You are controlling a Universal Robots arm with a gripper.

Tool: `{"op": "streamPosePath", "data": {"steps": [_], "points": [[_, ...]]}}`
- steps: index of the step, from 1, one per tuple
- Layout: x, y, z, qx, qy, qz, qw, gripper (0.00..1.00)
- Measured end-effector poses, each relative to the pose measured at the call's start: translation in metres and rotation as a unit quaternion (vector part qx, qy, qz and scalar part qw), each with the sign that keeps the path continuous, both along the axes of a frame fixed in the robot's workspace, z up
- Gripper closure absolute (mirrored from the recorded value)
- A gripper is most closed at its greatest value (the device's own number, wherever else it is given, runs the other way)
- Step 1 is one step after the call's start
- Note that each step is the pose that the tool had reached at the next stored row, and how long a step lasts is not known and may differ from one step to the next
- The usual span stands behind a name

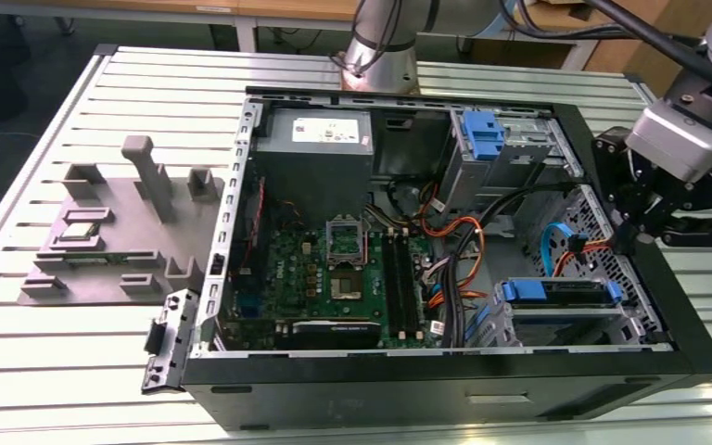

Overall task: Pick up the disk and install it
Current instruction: 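Insert the first disk wire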

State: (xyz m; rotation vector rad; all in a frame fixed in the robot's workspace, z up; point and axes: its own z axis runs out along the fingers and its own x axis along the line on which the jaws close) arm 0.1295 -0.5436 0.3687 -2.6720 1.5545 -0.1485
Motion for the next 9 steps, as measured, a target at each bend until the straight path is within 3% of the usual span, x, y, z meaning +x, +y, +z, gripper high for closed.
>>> {"op": "streamPosePath", "data": {"steps": [2,4,9], "points": [[0.0002,0.0005,-0.0001,0.0000,0.0000,0.000,1.0000,0.90],[0.0004,0.0072,0.0000,-0.0001,0.0000,0.000,1.0000,0.90],[0.0004,0.0074,0.0000,-0.0001,0.0000,0.000,1.0000,0.90]]}}
